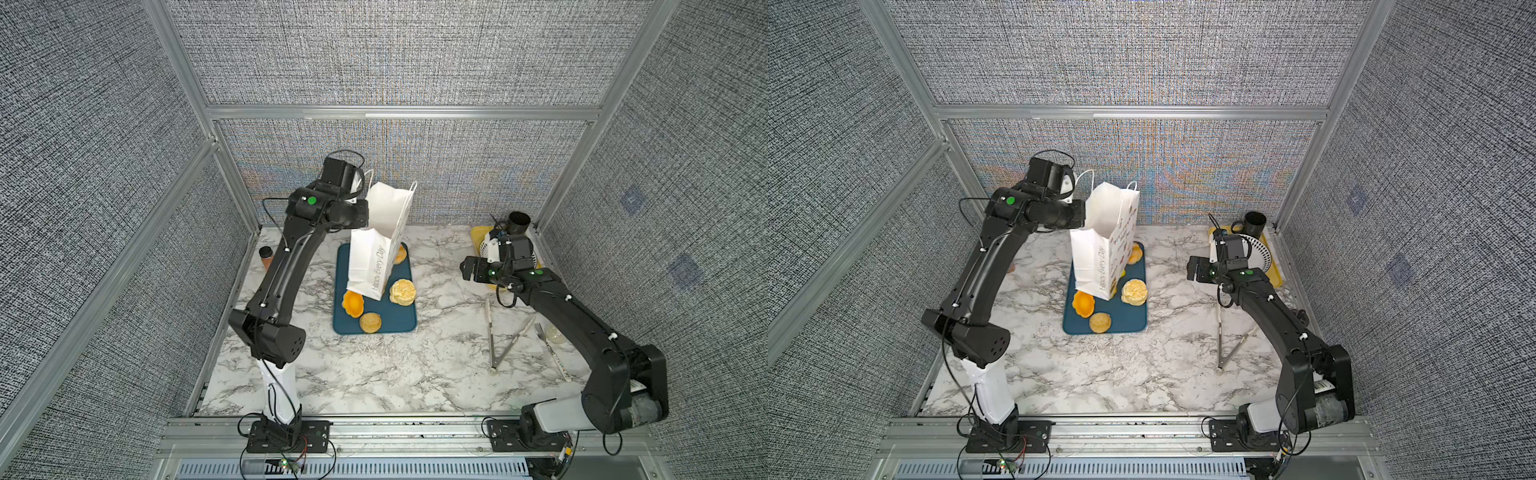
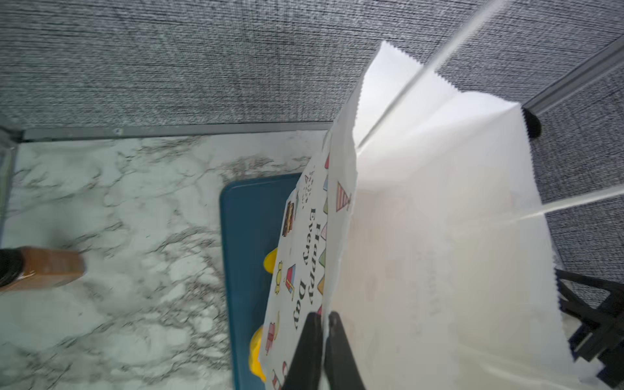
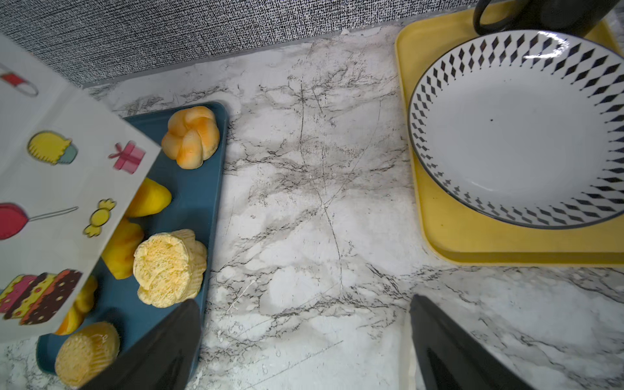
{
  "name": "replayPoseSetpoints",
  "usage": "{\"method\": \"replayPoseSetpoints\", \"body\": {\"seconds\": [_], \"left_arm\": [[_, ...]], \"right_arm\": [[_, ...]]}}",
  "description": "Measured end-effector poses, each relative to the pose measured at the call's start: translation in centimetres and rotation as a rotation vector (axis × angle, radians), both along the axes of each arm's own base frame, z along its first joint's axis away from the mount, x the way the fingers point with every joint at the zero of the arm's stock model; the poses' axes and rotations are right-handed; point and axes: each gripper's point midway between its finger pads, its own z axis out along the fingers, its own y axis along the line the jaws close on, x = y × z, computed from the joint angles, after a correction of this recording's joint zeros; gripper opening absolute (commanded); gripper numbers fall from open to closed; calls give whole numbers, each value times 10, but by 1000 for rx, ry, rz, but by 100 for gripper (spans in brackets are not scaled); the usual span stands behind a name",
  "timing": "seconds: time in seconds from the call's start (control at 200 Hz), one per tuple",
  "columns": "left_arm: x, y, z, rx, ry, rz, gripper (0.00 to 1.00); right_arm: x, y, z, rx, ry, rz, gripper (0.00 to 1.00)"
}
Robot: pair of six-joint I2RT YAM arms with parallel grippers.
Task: Pack bread into a paper bag
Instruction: Place the paper bag at the center of the board.
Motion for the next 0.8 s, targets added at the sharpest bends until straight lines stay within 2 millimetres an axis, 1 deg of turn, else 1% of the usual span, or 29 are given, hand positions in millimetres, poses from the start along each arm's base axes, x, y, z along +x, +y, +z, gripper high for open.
{"method": "replayPoseSetpoints", "body": {"seconds": [0.065, 0.14, 0.245, 0.495, 0.54, 0.676, 0.741, 0.801], "left_arm": [[-8, 26, 2, 30, 1, 51, 2], [-15, 51, 3, 58, -2, 97, 2], [-22, 77, 0, 93, 4, 151, 2], [-39, 114, -10, 132, 6, 241, 2], [-40, 119, -16, 133, 13, 257, 2], [-44, 133, -42, 145, 57, 289, 2], [-45, 138, -47, 141, 61, 306, 2], [-45, 142, -48, 134, 50, 324, 2]], "right_arm": [[3, 3, -1, 3, 4, 11, 99], [6, 4, -3, 1, 9, 21, 99], [10, 7, -5, 1, 13, 36, 99], [19, 11, -9, -8, 22, 59, 99], [21, 12, -12, -8, 27, 61, 99], [24, 14, -19, -8, 48, 67, 99], [26, 15, -20, -8, 50, 75, 99], [28, 16, -20, -7, 50, 79, 99]]}}
